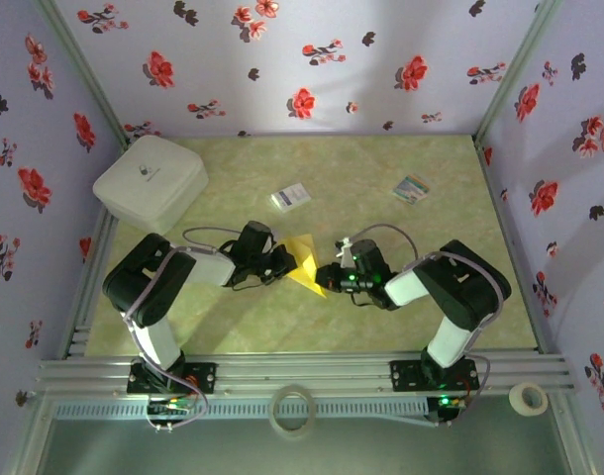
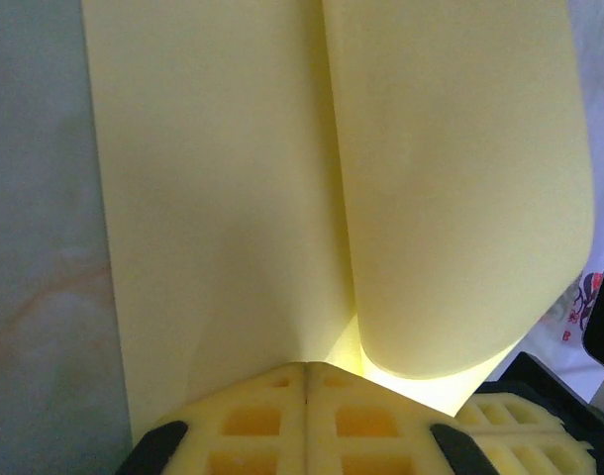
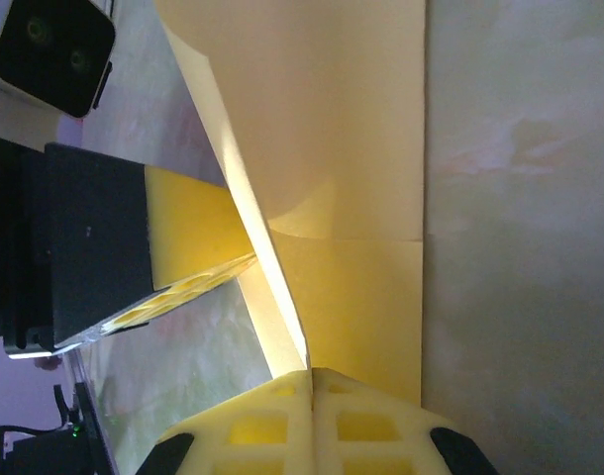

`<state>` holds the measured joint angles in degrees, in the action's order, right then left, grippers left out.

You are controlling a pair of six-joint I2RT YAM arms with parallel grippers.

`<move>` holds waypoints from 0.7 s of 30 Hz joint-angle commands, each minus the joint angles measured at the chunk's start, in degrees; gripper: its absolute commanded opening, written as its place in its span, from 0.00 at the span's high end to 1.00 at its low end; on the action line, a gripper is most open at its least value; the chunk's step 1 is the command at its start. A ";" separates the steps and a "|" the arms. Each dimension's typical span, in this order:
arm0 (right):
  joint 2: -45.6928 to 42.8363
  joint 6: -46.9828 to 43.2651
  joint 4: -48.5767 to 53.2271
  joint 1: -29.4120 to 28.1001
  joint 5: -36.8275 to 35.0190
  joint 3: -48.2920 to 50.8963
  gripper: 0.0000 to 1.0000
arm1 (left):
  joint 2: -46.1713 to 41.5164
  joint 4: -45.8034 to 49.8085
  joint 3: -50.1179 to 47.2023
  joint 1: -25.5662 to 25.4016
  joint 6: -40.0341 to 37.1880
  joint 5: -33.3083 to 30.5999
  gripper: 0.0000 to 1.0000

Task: Fold a paper plane with a square sheet of paper (pick it up from the middle)
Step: Fourth fold the wing at the center of the table.

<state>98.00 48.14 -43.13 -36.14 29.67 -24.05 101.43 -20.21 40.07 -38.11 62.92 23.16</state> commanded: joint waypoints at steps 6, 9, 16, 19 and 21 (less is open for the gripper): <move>1.37 3.60 -5.01 1.69 2.06 1.46 0.96 | 1.28 1.07 -0.57 -0.32 -0.32 -0.49 1.00; 2.28 3.73 -4.94 1.77 2.83 0.93 0.96 | 1.27 0.98 -0.44 -0.37 -0.38 -0.48 1.00; 5.18 5.24 -5.18 2.28 5.01 -0.01 0.96 | 0.70 1.43 -0.10 -0.18 -0.91 -0.49 1.00; 5.69 6.19 -5.20 2.89 5.68 -0.06 0.96 | 0.12 2.77 0.43 -0.04 -1.71 -0.79 0.99; 5.80 6.44 -5.23 3.01 6.25 -0.03 0.97 | -0.49 3.38 0.94 0.03 -2.30 -0.90 0.98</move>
<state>101.82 53.28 -49.71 -33.26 35.57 -23.22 101.41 -19.88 40.14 -38.09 62.63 23.14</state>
